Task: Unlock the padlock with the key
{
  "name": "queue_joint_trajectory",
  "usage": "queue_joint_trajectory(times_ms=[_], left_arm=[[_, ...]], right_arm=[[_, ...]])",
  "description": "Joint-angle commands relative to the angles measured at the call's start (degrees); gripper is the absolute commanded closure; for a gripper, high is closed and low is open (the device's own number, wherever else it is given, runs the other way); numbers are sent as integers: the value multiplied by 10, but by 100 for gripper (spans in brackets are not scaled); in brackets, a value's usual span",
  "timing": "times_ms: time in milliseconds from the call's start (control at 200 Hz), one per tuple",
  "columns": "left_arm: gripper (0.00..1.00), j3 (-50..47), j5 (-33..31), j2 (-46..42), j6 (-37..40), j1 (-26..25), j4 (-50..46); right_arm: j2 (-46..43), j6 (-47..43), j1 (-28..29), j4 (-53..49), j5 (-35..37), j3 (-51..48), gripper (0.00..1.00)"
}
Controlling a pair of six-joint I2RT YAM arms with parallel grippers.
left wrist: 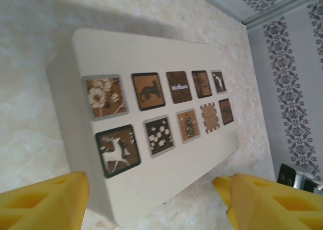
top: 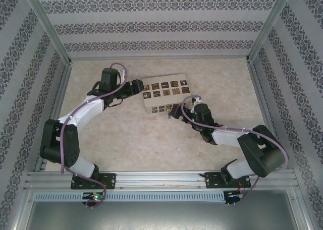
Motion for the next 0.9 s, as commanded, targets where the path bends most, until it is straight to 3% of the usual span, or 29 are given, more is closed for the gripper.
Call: queue_joint_trajectory(times_ms=[0, 220, 435, 894], left_arm=[[31, 55, 42, 27, 50, -25, -60], [40, 149, 65, 110, 66, -64, -108], [45, 237, 40, 186, 101, -90, -182], [48, 225, 12, 227, 100, -97, -202]], right_arm=[[16, 6, -8, 22, -43, 6, 2], [38, -4, -8, 46, -61, 13, 2], [58, -12, -9, 65, -59, 14, 2], [86, -23, -9, 105, -73, 19, 3]])
